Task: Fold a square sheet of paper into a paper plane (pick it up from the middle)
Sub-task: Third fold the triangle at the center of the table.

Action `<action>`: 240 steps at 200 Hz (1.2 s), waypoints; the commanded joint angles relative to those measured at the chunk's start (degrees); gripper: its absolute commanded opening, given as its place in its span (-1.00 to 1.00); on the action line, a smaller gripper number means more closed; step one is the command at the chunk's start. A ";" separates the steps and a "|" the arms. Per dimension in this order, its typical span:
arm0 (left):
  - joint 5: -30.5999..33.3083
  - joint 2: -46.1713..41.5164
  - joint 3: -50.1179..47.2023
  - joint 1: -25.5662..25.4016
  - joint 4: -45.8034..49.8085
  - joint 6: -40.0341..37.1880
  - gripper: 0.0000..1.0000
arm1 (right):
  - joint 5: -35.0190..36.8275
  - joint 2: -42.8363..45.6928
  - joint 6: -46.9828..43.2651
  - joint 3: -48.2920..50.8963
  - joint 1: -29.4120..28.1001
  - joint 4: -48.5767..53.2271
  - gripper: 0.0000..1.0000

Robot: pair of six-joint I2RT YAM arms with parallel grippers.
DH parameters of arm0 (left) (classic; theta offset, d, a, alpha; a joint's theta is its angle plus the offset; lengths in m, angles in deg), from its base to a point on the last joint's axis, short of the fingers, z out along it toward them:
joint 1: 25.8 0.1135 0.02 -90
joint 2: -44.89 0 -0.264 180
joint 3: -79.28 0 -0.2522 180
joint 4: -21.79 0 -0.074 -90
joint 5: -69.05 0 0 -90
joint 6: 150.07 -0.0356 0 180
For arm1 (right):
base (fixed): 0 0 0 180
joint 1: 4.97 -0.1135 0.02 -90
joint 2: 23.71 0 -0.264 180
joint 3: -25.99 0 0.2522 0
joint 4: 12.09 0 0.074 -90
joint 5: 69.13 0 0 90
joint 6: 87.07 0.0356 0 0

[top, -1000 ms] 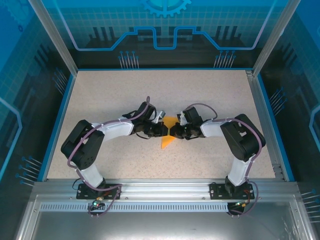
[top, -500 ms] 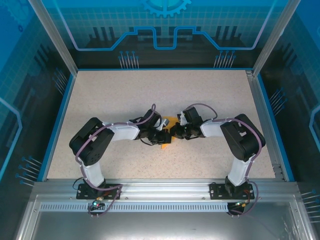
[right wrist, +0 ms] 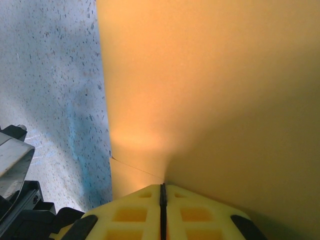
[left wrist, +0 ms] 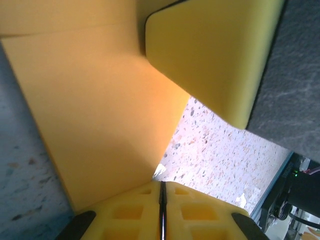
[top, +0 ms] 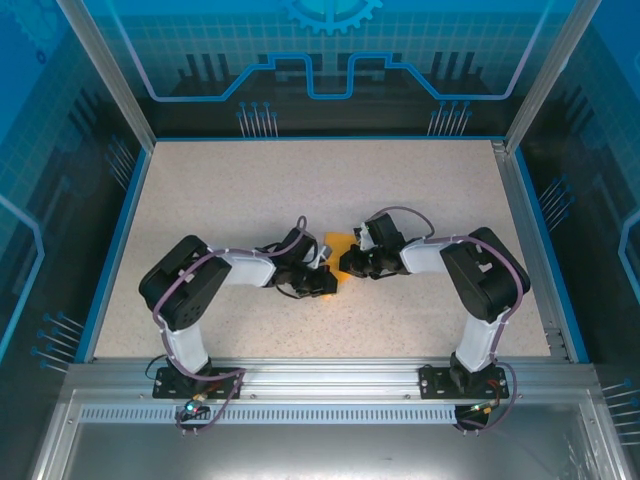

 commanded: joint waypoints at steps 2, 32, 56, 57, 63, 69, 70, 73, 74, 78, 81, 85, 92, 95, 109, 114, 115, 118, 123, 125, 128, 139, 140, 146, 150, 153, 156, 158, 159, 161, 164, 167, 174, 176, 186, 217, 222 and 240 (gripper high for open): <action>0.48 -1.28 -2.75 0.74 2.61 1.13 -0.79 | 4.02 -3.60 -1.31 0.93 -0.05 5.60 -0.80; 0.05 -2.72 -4.40 1.70 2.71 2.73 -0.77 | 4.56 -3.52 -1.58 0.95 -0.05 6.06 -0.80; 0.19 -4.22 -6.18 2.03 2.52 4.38 -0.77 | 4.63 -3.58 -1.68 0.88 -0.03 6.24 -0.80; 0.16 -4.28 -6.20 2.05 2.53 4.44 -0.77 | 4.64 -3.54 -1.67 0.86 -0.04 6.24 -0.80; 0.12 -4.52 -6.59 2.11 2.93 4.72 -0.77 | 4.60 -3.50 -1.58 0.88 -0.05 6.22 -0.81; 0.06 -4.77 -7.01 2.11 3.13 4.88 -0.76 | 4.57 -3.43 -1.51 0.89 -0.05 6.21 -0.80; 0.01 -4.77 -7.06 2.13 3.18 4.91 -0.76 | 4.57 -3.38 -1.50 0.86 -0.05 6.18 -0.80; 0.05 -4.92 -7.30 2.08 3.23 4.99 -0.76 | 4.50 -3.38 -1.51 0.88 -0.05 6.14 -0.80; 0.09 -5.03 -7.42 2.12 3.23 5.00 -0.76 | 4.49 -3.40 -1.49 0.86 -0.05 6.19 -0.80; 0.12 -5.20 -7.72 2.13 3.20 5.10 -0.76 | 4.51 -3.35 -1.54 0.86 -0.05 6.15 -0.80; 0.09 -5.37 -7.92 2.08 3.46 5.11 -0.76 | 4.49 -3.28 -1.42 0.88 -0.01 6.23 -0.80; 0.14 -5.67 -8.11 2.06 3.78 5.07 -0.76 | 4.41 -3.17 -1.31 0.85 -0.05 6.26 -0.80; 0.33 -6.04 -8.32 2.06 4.59 4.85 -0.75 | 4.32 -3.14 -1.31 0.80 -0.05 6.36 -0.80; 0.41 -6.30 -8.50 2.06 4.85 4.65 -0.75 | 4.30 -3.09 -1.35 0.71 -0.10 6.41 -0.80; 0.71 -7.42 -8.69 2.08 6.51 3.91 -0.75 | 4.35 -2.90 -1.29 0.59 -0.10 6.67 -0.80; 0.82 -7.79 -8.71 2.08 7.08 3.65 -0.75 | 4.33 -2.83 -1.30 0.59 -0.14 6.68 -0.80; 0.87 -7.87 -8.79 2.07 7.22 3.59 -0.75 | 4.32 -2.82 -1.31 0.58 -0.14 6.68 -0.80; 1.07 -8.08 -8.72 2.06 7.60 3.43 -0.75 | 4.31 -2.75 -1.31 0.57 -0.14 6.68 -0.80; 1.25 -8.50 -8.69 2.11 8.09 3.15 -0.75 | 4.32 -2.64 -1.35 0.51 -0.14 6.72 -0.80; 1.43 -8.72 -8.69 2.08 8.23 3.06 -0.75 | 4.31 -2.59 -1.32 0.51 -0.14 6.69 -0.80; 1.58 -9.03 -8.62 2.11 8.46 2.94 -0.75 | 4.24 -2.50 -1.35 0.49 -0.14 6.75 -0.80; 2.36 -10.16 -8.45 2.07 8.98 2.66 -0.75 | 4.22 -2.32 -1.31 0.43 -0.22 6.84 -0.80; 2.44 -10.28 -8.48 2.11 9.01 2.66 -0.75 | 4.22 -2.30 -1.31 0.41 -0.23 6.85 -0.80; 2.85 -11.03 -8.27 2.12 9.23 2.58 -0.75 | 4.24 -2.29 -1.31 0.40 -0.23 6.85 -0.80; 3.16 -11.58 -8.11 2.18 9.18 2.64 -0.75 | 4.22 -2.23 -1.34 0.35 -0.22 6.85 -0.80; 3.28 -11.91 -7.97 2.20 9.10 2.65 -0.75 | 4.22 -2.24 -1.34 0.33 -0.23 6.90 -0.80; 3.37 -12.28 -7.79 2.23 8.92 2.74 -0.75 | 4.15 -2.27 -1.31 0.28 -0.31 6.86 -0.80; 3.39 -12.57 -7.69 2.17 8.81 2.74 -0.75 | 4.20 -2.28 -1.33 0.26 -0.32 6.85 -0.80; 3.48 -12.67 -7.62 2.16 8.79 2.74 -0.75 | 4.21 -2.28 -1.32 0.24 -0.32 6.85 -0.80; 3.55 -12.86 -7.45 2.18 8.69 2.80 -0.75 | 4.17 -2.23 -1.24 0.23 -0.38 6.85 -0.80; 3.61 -13.21 -7.19 2.18 8.54 2.82 -0.75 | 4.19 -2.25 -1.24 0.21 -0.33 6.85 -0.80; 3.57 -13.40 -6.87 2.23 8.29 2.87 -0.75 | 4.21 -2.23 -1.22 0.18 -0.32 6.85 -0.80; 3.49 -13.93 -6.19 2.19 7.66 2.98 -0.75 | 4.08 -2.17 -1.15 0.30 -0.34 6.78 -0.80; 3.53 -14.03 -5.98 2.20 7.39 2.95 -0.75 | 4.07 -2.12 -1.13 0.29 -0.30 6.77 -0.80; 3.75 -14.29 -5.09 2.15 6.02 2.87 -0.73 | 4.00 -2.18 -1.02 0.16 -0.32 6.68 -0.79; 1.69 -10.36 -1.48 2.20 1.92 3.08 -0.70 | 3.95 -2.20 -0.88 -0.20 -0.41 6.68 -0.79; 1.22 -9.15 -0.91 2.19 1.32 3.32 -0.69 | 3.95 -2.21 -0.88 -0.08 -0.40 6.65 -0.79; 0.28 -5.82 0.83 2.18 0.27 3.66 -0.68 | 3.88 -2.23 -0.85 -0.26 -0.43 6.81 -0.79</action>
